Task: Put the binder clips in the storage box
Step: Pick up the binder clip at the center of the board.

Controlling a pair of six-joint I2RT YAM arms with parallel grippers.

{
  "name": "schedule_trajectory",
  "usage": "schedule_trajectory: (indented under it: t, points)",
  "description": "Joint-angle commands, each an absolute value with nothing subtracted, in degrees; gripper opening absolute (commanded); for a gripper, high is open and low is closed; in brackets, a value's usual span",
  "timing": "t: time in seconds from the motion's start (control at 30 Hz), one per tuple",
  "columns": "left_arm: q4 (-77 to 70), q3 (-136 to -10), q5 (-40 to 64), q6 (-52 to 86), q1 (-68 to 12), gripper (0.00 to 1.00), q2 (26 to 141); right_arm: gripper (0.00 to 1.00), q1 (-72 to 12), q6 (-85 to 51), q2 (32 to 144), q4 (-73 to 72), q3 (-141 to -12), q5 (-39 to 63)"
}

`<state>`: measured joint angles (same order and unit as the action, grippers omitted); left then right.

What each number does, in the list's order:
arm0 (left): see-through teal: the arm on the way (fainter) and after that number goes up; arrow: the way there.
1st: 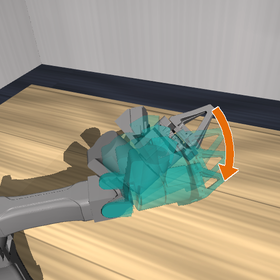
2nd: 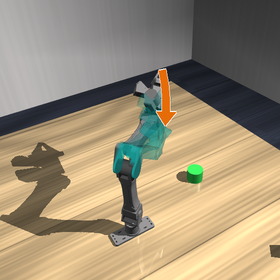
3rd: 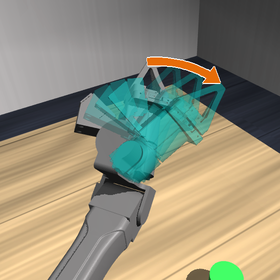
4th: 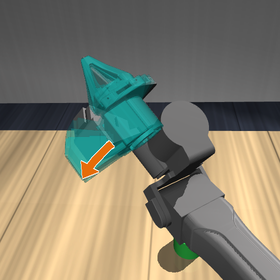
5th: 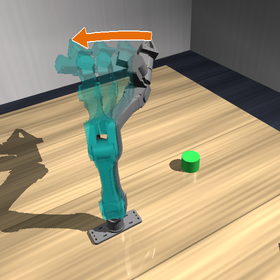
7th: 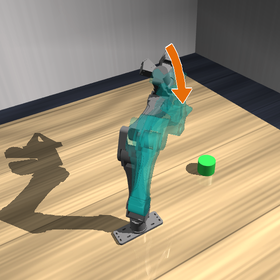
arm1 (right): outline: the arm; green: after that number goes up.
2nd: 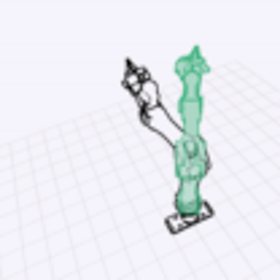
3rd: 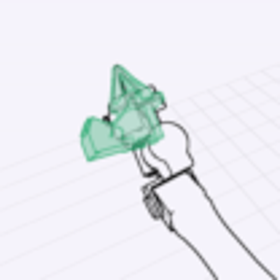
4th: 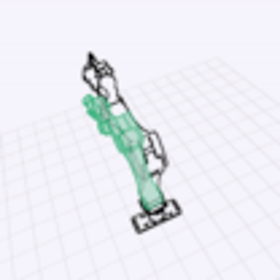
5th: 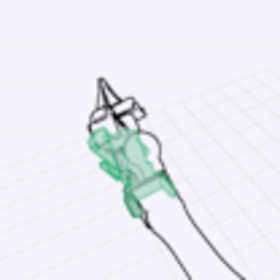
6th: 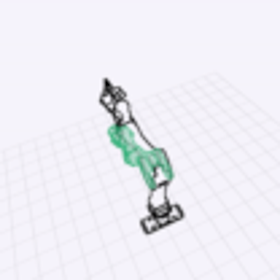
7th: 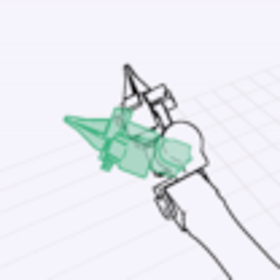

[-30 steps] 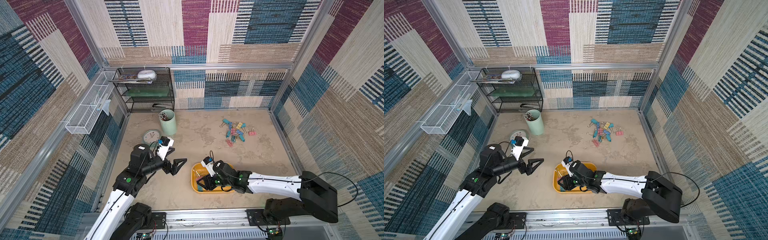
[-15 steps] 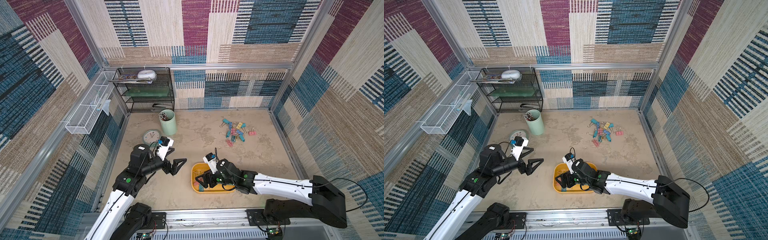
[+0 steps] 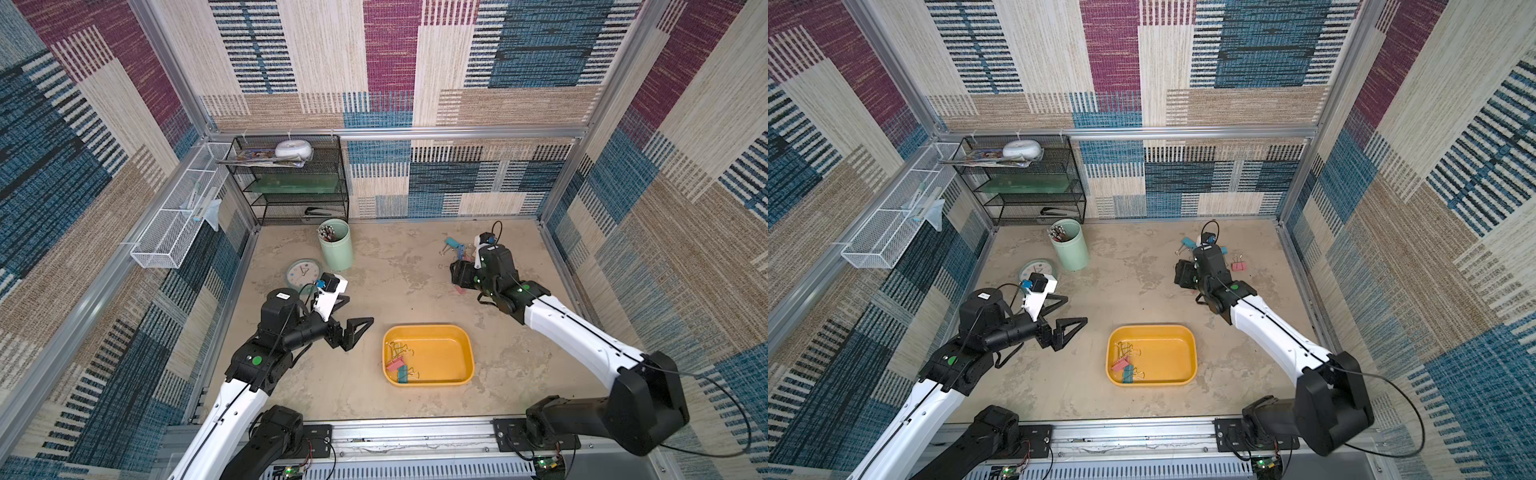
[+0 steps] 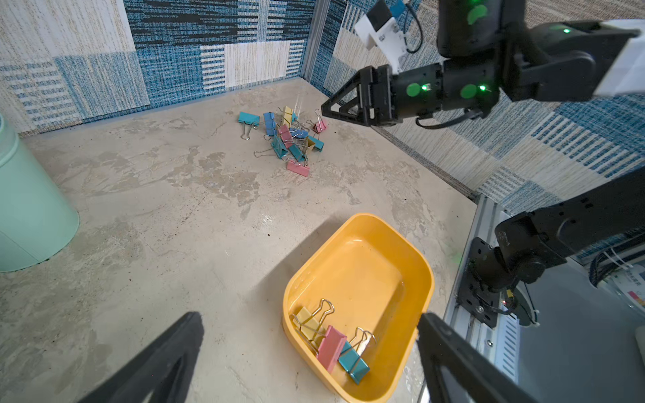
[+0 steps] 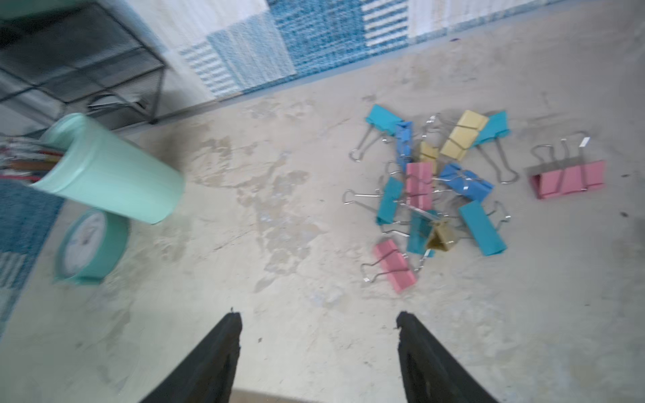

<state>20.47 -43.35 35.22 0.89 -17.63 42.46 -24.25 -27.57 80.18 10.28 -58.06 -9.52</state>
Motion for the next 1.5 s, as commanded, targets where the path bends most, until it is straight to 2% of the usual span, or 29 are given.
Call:
schedule_trajectory:
  t: [0.0, 0.07, 0.17, 0.33, 0.5, 0.63, 0.73, 0.77, 1.0, 1.2, 1.37, 1.47]
  points:
    - [19.58, -44.16, 38.06, 0.80, -17.67, 1.00, 43.12, 0.64, -22.57, -22.32, 87.79, 17.96, -62.74, -10.45]
    - [19.55, -44.52, 39.70, 0.96, -17.67, 1.00, 43.91, 0.54, -22.38, -20.78, 91.84, 18.63, -64.58, -10.21]
    - [19.52, -44.69, 40.29, 1.23, -17.66, 0.99, 44.38, 0.44, -21.90, -19.22, 96.04, 16.57, -65.42, -11.22]
    - [19.50, -44.48, 39.68, 1.17, -17.63, 0.99, 44.07, 0.40, -21.00, -16.68, 101.63, 16.45, -68.21, -14.20]
    - [19.57, -44.44, 39.19, 1.14, -17.67, 0.99, 43.87, 0.31, -20.42, -14.90, 105.11, 17.01, -70.30, -15.38]
    - [19.51, -44.46, 38.89, 1.10, -17.66, 1.00, 43.77, 0.17, -20.30, -14.85, 106.30, 17.35, -70.99, -15.12]
    - [19.51, -44.43, 38.92, 1.15, -17.62, 1.00, 43.90, 0.02, -20.30, -14.56, 105.76, 17.32, -70.93, -13.68]
    - [19.51, -44.39, 38.93, 1.17, -17.67, 0.99, 43.88, 0.00, -20.30, -14.34, 105.21, 17.32, -70.69, -12.56]
    - [19.52, -44.50, 39.61, 1.14, -17.69, 1.00, 44.21, 0.00, -20.56, -15.39, 95.53, 17.05, -66.99, -5.25]
    - [19.52, -44.57, 39.93, 1.16, -17.72, 0.99, 44.54, 0.00, -22.60, -19.78, 78.19, 17.84, -59.47, 5.93]
    - [19.51, -44.50, 38.50, 0.97, -17.75, 0.99, 44.04, 0.00, -31.12, -30.50, 61.69, 16.83, -48.33, 6.93]
    - [19.51, -44.50, 37.89, 1.13, -17.71, 1.00, 44.03, 0.00, -38.58, -37.28, 56.96, 16.88, -43.63, 4.44]
